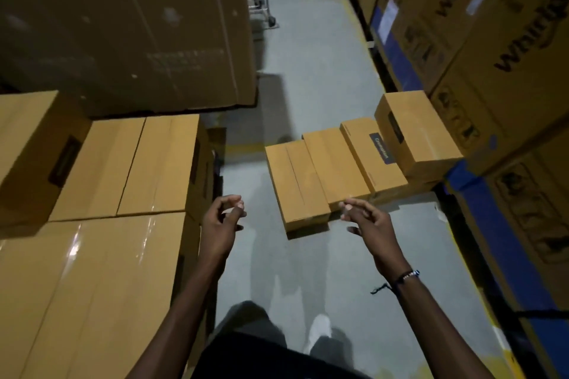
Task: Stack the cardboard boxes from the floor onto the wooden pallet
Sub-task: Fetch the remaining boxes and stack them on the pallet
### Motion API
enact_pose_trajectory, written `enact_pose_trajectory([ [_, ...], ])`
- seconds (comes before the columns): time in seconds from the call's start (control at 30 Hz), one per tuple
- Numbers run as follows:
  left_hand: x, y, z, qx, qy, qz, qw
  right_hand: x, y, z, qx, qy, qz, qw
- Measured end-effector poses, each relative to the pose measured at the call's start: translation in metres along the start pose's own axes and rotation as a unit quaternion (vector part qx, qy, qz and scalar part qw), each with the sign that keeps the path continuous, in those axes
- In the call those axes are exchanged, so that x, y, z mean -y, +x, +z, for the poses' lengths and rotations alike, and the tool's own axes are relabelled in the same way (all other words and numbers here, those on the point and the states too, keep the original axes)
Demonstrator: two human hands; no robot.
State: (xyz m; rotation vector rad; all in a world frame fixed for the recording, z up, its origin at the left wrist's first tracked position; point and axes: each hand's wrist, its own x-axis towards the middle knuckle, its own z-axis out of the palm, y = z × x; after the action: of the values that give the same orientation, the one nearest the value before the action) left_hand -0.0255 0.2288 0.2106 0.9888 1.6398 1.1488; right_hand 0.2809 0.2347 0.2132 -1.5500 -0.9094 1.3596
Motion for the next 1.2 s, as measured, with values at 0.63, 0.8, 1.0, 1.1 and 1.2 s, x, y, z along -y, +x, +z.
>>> enact_pose_trajectory([
  [0.63, 0.102, 0.299, 0.1, 0.029, 0.125, -0.112, 0.985, -0.027, 0.33, 0.03, 0.027, -0.12, 0.082, 0.989],
  [0.8, 0.177, 0.389, 0.142, 0.066, 0.151, -0.161, 0.973, -0.085, 0.422, 0.045, 0.023, -0.149, 0.125, 0.981],
  [1.0, 0.302, 0.468, 0.21, 0.046, 0.129, -0.215, 0.967, -0.198, 0.53, 0.046, 0.029, -0.183, 0.176, 0.967],
  [1.1, 0.369, 0.496, 0.242, 0.035, 0.136, -0.219, 0.966, -0.262, 0.581, 0.04, 0.029, -0.206, 0.171, 0.963],
  [1.2, 0.433, 0.526, 0.27, 0.035, 0.149, -0.213, 0.965, -0.322, 0.63, 0.032, 0.039, -0.226, 0.15, 0.962],
])
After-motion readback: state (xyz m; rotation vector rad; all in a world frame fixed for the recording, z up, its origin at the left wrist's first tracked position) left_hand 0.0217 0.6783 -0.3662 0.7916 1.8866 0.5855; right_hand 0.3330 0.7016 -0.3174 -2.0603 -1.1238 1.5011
